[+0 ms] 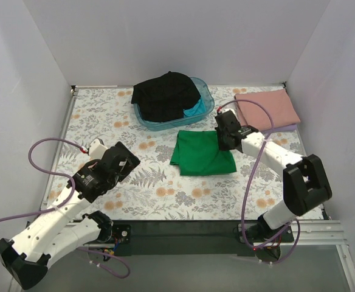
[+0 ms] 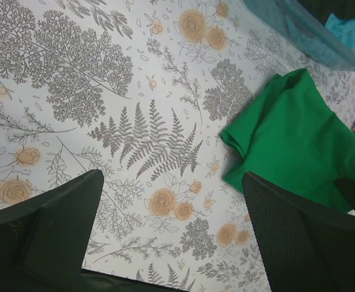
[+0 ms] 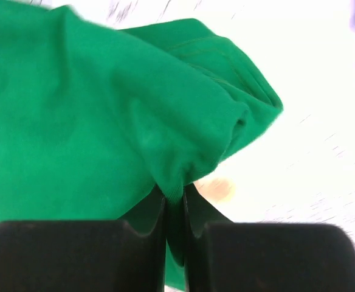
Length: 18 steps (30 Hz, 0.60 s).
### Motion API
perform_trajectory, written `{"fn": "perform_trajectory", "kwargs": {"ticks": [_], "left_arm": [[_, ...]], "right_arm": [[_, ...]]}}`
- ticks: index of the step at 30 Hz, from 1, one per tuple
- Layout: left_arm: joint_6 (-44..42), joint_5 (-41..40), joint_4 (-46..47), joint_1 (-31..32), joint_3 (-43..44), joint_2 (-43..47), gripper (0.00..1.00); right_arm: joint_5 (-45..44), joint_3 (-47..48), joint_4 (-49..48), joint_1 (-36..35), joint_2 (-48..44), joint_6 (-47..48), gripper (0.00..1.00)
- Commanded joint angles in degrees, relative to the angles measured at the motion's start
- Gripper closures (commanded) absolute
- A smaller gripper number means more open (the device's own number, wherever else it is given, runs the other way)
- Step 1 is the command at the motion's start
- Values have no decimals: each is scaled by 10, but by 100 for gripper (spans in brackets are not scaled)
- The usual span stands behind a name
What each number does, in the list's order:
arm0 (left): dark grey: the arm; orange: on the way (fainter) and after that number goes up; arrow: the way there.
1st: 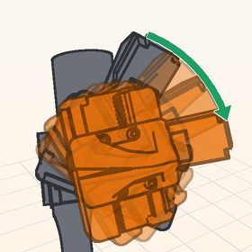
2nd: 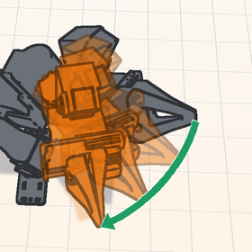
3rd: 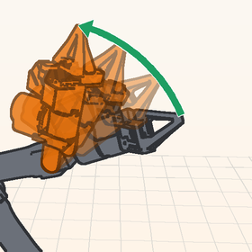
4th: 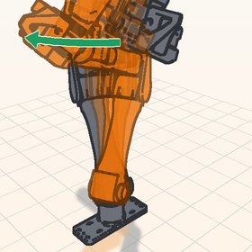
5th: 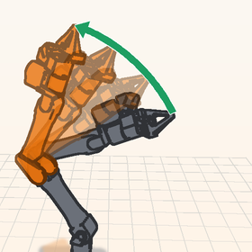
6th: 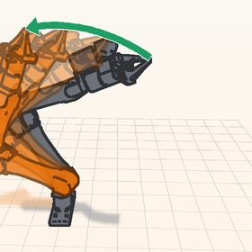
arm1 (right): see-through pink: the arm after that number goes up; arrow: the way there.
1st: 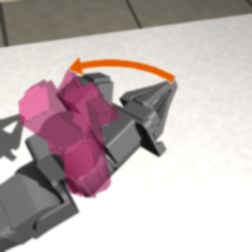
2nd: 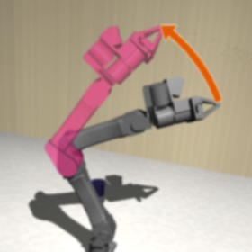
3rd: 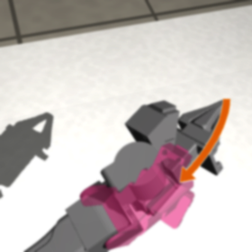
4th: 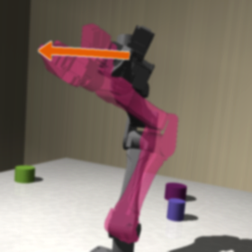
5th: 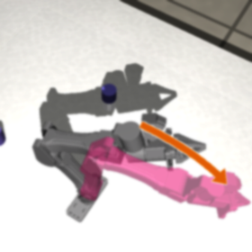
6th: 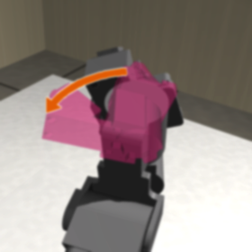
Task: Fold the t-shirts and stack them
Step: Neatly place the folded tshirt to the corner
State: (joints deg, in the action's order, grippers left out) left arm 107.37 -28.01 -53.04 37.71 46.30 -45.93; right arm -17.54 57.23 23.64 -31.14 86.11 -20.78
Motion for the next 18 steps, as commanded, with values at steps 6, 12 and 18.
{"fn": "perform_trajectory", "kwargs": {"ticks": [6, 12, 18], "left_arm": [[8, -69, 3, -3, 5, 11, 2], [16, -86, 0, -3, 15, -7, 2], [18, -104, 0, -3, 21, -22, 2]], "right_arm": [[-159, 167, 69, 76, 92, 330, 99], [-212, 315, 62, 136, 167, 426, 99], [-237, 427, 40, 156, 223, 513, 99]]}}
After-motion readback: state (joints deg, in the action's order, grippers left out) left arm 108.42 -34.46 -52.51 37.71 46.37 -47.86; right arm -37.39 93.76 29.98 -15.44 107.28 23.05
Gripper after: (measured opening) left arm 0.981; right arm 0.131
